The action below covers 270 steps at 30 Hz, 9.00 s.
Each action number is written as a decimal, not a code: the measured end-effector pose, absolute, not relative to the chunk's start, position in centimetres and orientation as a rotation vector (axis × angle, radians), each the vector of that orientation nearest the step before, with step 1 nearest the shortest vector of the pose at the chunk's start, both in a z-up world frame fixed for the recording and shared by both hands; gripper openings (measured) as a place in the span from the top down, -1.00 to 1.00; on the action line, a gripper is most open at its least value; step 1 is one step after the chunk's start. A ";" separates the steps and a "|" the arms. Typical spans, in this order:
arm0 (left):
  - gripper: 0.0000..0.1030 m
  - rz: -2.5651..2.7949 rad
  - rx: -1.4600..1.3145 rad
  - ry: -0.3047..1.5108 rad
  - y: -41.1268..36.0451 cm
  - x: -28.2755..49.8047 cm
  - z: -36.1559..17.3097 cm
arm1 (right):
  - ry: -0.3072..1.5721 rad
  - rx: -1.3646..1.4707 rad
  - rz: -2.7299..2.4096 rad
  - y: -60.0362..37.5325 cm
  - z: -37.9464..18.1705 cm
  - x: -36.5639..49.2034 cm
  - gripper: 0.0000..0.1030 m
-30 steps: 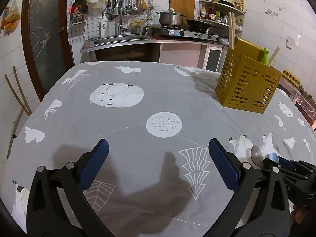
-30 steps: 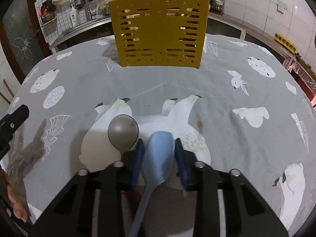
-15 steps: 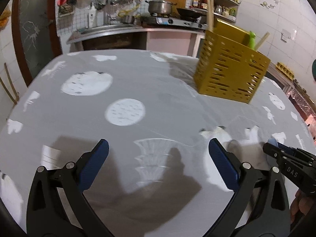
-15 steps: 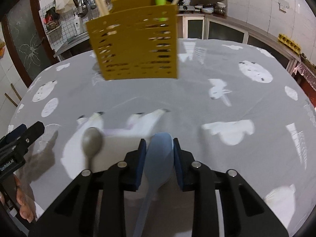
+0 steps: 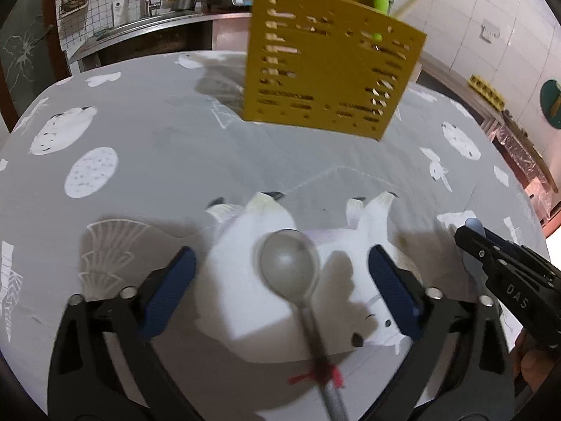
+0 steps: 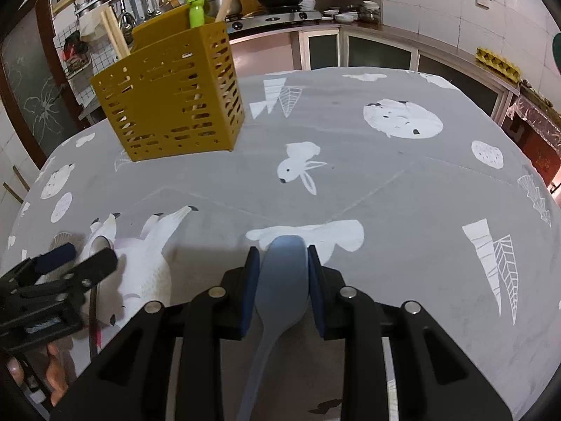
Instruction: Organize utensils
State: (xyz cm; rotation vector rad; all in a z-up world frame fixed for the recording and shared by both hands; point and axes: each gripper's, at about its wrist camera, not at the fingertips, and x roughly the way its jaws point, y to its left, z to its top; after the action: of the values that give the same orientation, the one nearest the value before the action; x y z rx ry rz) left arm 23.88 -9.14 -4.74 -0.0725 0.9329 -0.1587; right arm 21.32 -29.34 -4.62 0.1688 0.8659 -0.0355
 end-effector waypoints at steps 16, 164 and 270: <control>0.33 -0.157 -0.012 0.931 -10.0 25.1 -4.6 | 0.809 0.158 -0.020 -28.1 -3.5 21.4 0.47; -0.90 -0.073 -0.020 0.179 0.4 3.4 1.2 | 0.240 0.046 -0.108 -23.2 0.4 2.5 -0.91; -0.90 -0.063 -0.025 0.191 0.6 3.5 1.3 | 0.231 0.024 -0.118 -23.1 0.6 2.2 -0.91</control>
State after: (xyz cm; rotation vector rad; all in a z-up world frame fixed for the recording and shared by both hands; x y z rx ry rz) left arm 3.51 0.56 1.33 -0.0253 0.1909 -0.0632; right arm 2.16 -23.10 0.65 0.0238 0.2314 -0.1184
